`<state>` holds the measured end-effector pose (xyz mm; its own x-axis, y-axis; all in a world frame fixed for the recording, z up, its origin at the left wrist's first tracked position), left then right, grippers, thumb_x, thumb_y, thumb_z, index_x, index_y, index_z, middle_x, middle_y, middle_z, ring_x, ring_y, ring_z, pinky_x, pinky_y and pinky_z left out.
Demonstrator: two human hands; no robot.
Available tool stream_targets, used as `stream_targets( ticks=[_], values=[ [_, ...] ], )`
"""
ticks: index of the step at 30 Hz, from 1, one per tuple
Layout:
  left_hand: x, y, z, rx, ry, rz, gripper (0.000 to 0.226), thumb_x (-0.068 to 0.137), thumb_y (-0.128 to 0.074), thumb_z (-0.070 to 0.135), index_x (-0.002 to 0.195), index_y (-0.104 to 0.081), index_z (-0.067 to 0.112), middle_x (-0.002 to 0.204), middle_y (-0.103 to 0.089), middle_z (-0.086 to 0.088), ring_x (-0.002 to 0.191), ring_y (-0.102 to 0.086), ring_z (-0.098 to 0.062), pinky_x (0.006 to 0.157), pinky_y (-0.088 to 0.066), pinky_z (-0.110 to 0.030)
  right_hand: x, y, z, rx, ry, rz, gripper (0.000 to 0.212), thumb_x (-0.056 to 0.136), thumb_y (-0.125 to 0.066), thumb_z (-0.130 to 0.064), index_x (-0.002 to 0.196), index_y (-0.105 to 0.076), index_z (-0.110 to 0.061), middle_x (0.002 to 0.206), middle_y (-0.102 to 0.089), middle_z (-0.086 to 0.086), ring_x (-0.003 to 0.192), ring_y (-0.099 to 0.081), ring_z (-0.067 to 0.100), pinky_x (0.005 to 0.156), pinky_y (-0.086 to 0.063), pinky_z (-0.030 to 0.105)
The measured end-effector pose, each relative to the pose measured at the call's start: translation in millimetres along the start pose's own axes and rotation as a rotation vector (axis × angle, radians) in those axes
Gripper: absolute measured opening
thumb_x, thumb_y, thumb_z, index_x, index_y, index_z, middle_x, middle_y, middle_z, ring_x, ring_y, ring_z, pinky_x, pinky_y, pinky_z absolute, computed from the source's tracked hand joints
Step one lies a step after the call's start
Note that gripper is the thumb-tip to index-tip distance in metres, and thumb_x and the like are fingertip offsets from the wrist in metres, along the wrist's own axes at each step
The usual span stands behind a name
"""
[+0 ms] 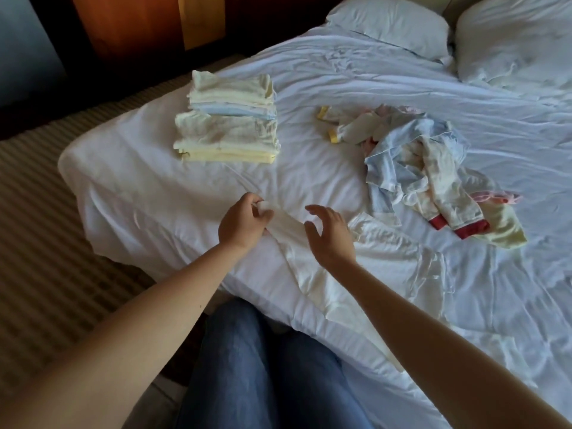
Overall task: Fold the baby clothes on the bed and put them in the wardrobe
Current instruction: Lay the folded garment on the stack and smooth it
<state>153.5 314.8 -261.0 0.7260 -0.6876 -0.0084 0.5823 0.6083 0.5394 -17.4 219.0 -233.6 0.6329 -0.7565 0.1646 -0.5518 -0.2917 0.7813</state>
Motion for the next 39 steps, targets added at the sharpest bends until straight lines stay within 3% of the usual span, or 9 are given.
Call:
stream_targets(
  ticks=[4, 7, 11, 14, 17, 20, 24, 32, 39],
  values=[
    [-1.7, -6.5, -8.0, 0.036, 0.035, -0.008, 0.035, 0.087, -0.066, 0.04, 0.116, -0.053, 0.024, 0.109, -0.066, 0.001, 0.09, -0.067, -0.021, 0.077, -0.055, -0.039, -39.6, -4.7, 23.2, -0.321, 0.104, -0.013, 0.059, 0.093, -0.029, -0.043, 0.143, -0.044, -0.015, 0.148, -0.044, 0.007, 0.141, -0.034, 0.025, 0.118, -0.022, 0.043],
    [-6.5, -10.8, -1.1, 0.102, 0.011, -0.005, 0.061, 0.088, -0.063, 0.047, 0.14, -0.039, 0.027, 0.125, -0.061, 0.0, 0.108, -0.061, -0.024, 0.082, -0.051, -0.038, -60.2, -4.9, 37.1, -0.328, 0.103, 0.0, 0.061, 0.095, -0.031, -0.045, 0.147, -0.037, -0.013, 0.156, -0.031, 0.007, 0.147, -0.021, 0.023, 0.122, -0.009, 0.043],
    [-24.0, -16.3, 4.4, 0.109, -0.085, 0.059, 0.077, 0.085, -0.067, 0.047, 0.148, -0.026, 0.029, 0.134, -0.042, -0.007, 0.104, -0.056, -0.022, 0.074, -0.051, -0.035, -82.0, 9.2, 36.9, -0.157, 0.189, -0.012, 0.043, 0.092, -0.043, -0.039, 0.129, -0.054, -0.019, 0.141, -0.046, -0.003, 0.134, -0.038, 0.016, 0.107, -0.04, 0.039],
    [-50.6, -24.6, 10.0, 0.214, -0.287, 0.112, 0.067, 0.079, -0.073, 0.043, 0.136, -0.044, 0.023, 0.122, -0.042, -0.008, 0.097, -0.053, -0.022, 0.068, -0.054, -0.037, -89.2, 16.3, 44.9, -0.125, 0.18, -0.092, 0.037, 0.088, -0.046, -0.035, 0.118, -0.062, -0.02, 0.13, -0.053, -0.005, 0.122, -0.048, 0.015, 0.089, -0.052, 0.037],
    [-80.2, -33.2, 25.9, 0.28, -0.563, 0.197, 0.046, 0.074, -0.072, 0.04, 0.112, -0.062, 0.017, 0.109, -0.05, -0.007, 0.093, -0.052, -0.022, 0.074, -0.05, -0.035, -95.4, 23.7, 53.4, -0.094, 0.184, -0.151, 0.039, 0.086, -0.043, -0.033, 0.112, -0.069, -0.02, 0.126, -0.06, -0.006, 0.119, -0.052, 0.014, 0.085, -0.054, 0.034],
    [-102.9, -51.2, 46.2, 0.26, -0.781, -0.011, 0.033, 0.077, -0.067, 0.049, 0.092, -0.069, 0.02, 0.097, -0.058, 0.002, 0.088, -0.056, -0.017, 0.076, -0.048, -0.036, -103.0, 36.4, 63.3, -0.111, 0.155, -0.184, 0.037, 0.083, -0.046, -0.032, 0.11, -0.071, -0.025, 0.128, -0.061, -0.009, 0.123, -0.051, 0.012, 0.091, -0.05, 0.029],
    [-127.4, -81.6, 59.3, 0.4, -0.746, -0.376, 0.043, 0.076, -0.065, 0.062, 0.099, -0.069, 0.027, 0.097, -0.061, 0.014, 0.097, -0.052, -0.009, 0.087, -0.041, -0.029, -117.3, 58.1, 82.7, -0.151, 0.104, -0.175, 0.029, 0.08, -0.065, -0.016, 0.106, -0.072, -0.027, 0.128, -0.061, -0.011, 0.122, -0.052, 0.012, 0.091, -0.051, 0.035],
    [-140.3, -94.6, 77.3, 0.591, -0.737, -0.427, 0.022, 0.082, -0.06, 0.026, 0.103, -0.067, 0.022, 0.109, -0.061, 0.005, 0.104, -0.054, -0.018, 0.078, -0.03, -0.025, -141.0, 86.2, 104.5, -0.204, 0.037, -0.247, 0.033, 0.08, -0.07, -0.025, 0.112, -0.07, -0.033, 0.133, -0.056, -0.008, 0.127, -0.046, 0.011, 0.102, -0.043, 0.033],
    [-143.4, -93.6, 82.1, 0.673, -0.721, -0.452, 0.029, 0.084, -0.056, 0.019, 0.11, -0.069, 0.023, 0.109, -0.065, 0.005, 0.103, -0.059, -0.019, 0.08, -0.041, -0.027, -145.6, 92.3, 104.4, -0.229, 0.039, -0.212, 0.025, 0.08, -0.067, -0.02, 0.104, -0.071, -0.027, 0.116, -0.06, -0.008, 0.115, -0.052, 0.013, 0.095, -0.048, 0.036]
  ],
)
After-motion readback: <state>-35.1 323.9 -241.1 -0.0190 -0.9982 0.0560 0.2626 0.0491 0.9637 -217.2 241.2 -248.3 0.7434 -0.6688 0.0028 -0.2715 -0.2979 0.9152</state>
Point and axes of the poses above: each hand's wrist, its own x-axis towards the middle knuckle, its own y-axis out of the back of the hand, z = x × y, the point moved 5 cm from there along x, towards the middle knuckle
